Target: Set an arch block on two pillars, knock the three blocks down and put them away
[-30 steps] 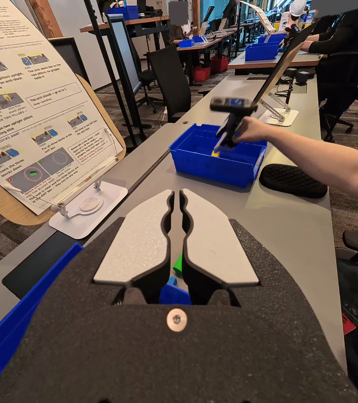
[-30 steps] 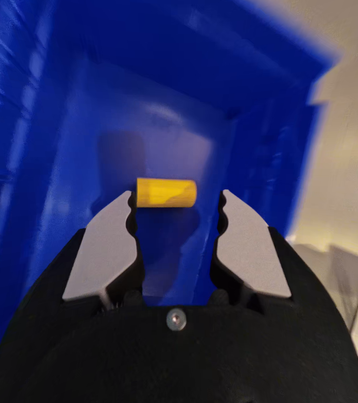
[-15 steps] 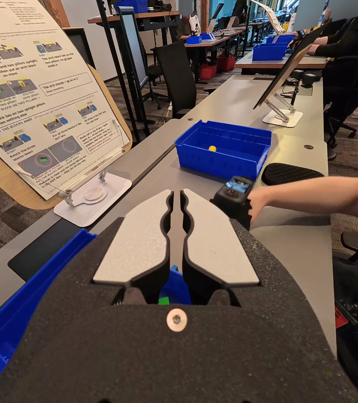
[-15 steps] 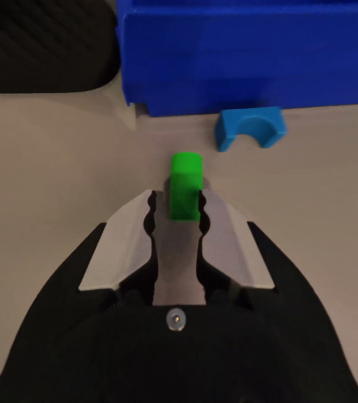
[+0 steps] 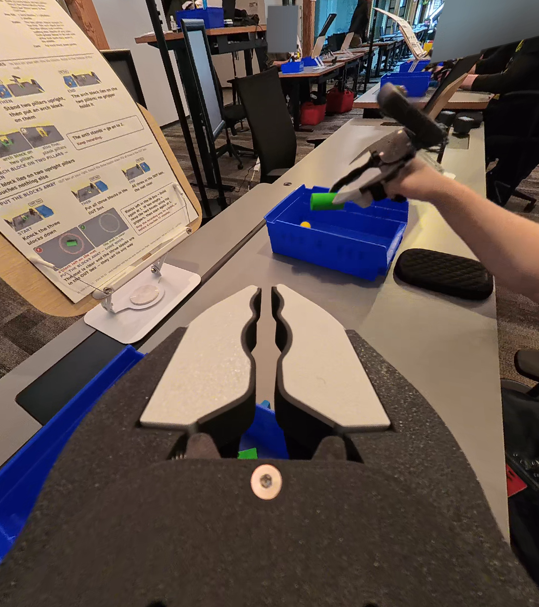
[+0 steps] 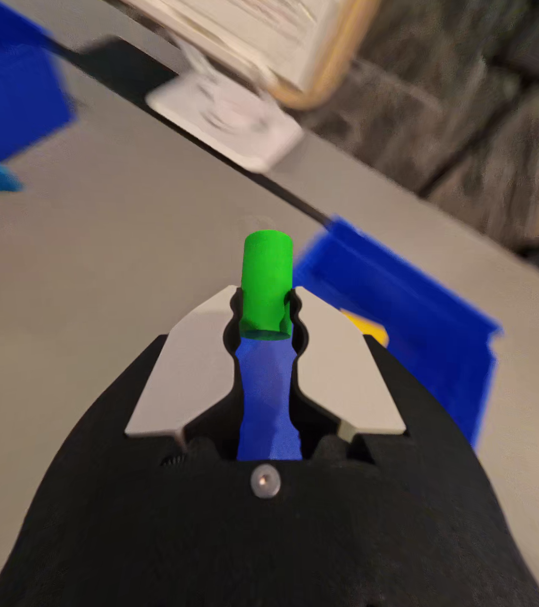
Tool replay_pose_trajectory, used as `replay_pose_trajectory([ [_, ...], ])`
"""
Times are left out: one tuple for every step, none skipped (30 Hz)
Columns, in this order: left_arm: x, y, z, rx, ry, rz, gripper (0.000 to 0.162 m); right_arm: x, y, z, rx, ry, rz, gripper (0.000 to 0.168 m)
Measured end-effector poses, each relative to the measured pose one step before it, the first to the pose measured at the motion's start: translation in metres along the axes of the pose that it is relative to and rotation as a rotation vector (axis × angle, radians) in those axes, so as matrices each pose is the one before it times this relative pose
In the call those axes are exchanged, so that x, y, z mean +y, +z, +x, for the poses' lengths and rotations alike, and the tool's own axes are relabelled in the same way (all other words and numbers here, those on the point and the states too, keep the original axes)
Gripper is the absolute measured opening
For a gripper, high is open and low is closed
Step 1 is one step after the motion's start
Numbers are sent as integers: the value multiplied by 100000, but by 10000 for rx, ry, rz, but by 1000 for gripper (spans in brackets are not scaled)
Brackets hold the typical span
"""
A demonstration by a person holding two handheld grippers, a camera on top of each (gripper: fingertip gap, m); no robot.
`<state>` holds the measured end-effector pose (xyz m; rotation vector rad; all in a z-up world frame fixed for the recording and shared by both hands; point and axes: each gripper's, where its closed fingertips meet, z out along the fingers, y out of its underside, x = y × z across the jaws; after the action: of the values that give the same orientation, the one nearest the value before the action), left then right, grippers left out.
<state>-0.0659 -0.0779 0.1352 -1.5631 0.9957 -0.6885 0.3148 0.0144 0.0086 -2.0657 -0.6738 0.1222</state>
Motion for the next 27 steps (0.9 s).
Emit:
replay_pose_trajectory([
  [89,149,13,9,-12,-63,5,2593,493,2967,432,694,-680,29],
  [124,168,1,5,-12,-81,5,2506,1024,2340,345,457,-699,29],
  [131,183,44,25,8,-85,6,2307,1309,1537,149,371,-684,29],
  [134,177,51,34,22,-79,6,1887,1355,652,-120,261,-606,29],
  [146,151,29,18,22,-85,6,1352,1245,267,-91,45,-439,29],
  [145,142,-27,-13,19,-83,6,1027,1067,351,154,-36,-412,29],
  [134,116,-62,-22,11,-74,6,577,798,334,212,-69,-246,31],
  [104,103,-46,-7,2,-62,6,-333,286,151,72,31,253,29],
  [92,91,-74,-5,-7,-47,6,-280,44,-71,-158,202,134,27],
  [74,61,-87,-11,-15,-30,6,54,-5,-80,-192,199,-124,28],
  [107,44,-69,4,-19,-47,6,287,-55,-163,-209,49,-281,29],
  [152,40,-56,17,-23,-68,7,440,-112,49,-10,-96,-382,30],
  [165,23,-65,3,-5,-87,7,441,-173,334,250,-201,-347,33],
  [142,19,-122,-46,9,-75,7,383,-216,274,257,-257,-301,39],
  [119,4,-156,-72,13,-70,8,133,-308,132,215,-231,-157,41],
  [102,-2,-139,-70,10,-53,8,-170,-516,1,216,-143,-1,43],
  [58,-8,-93,-47,4,-30,8,-600,-808,-95,302,-98,174,43],
  [18,-20,-77,-37,-4,-8,9,-1228,-1164,-340,389,-201,457,43],
  [4,-23,-73,-37,-5,7,9,-1874,-1470,-606,455,-378,715,43],
  [-27,-25,-61,-28,-2,26,10,-2335,-1552,-958,381,-518,814,43],
  [2,-13,-13,11,-1,15,11,-2610,-1404,-1357,179,-586,815,43],
  [79,6,21,35,-2,-24,11,-2649,-1054,-1676,-56,-560,731,43],
  [172,31,-14,20,3,-80,12,-2479,-597,-1877,-299,-446,575,45],
  [223,47,-64,-16,7,-115,13,-2121,-163,-1866,-414,-354,383,46],
  [245,42,-30,-6,28,-129,14,-1701,101,-1526,-329,-278,234,46],
  [247,37,-12,3,58,-122,15,-1346,203,-1028,-163,-216,166,46],
  [229,43,-35,-22,57,-109,16,-985,203,-696,-107,-180,105,46],
])
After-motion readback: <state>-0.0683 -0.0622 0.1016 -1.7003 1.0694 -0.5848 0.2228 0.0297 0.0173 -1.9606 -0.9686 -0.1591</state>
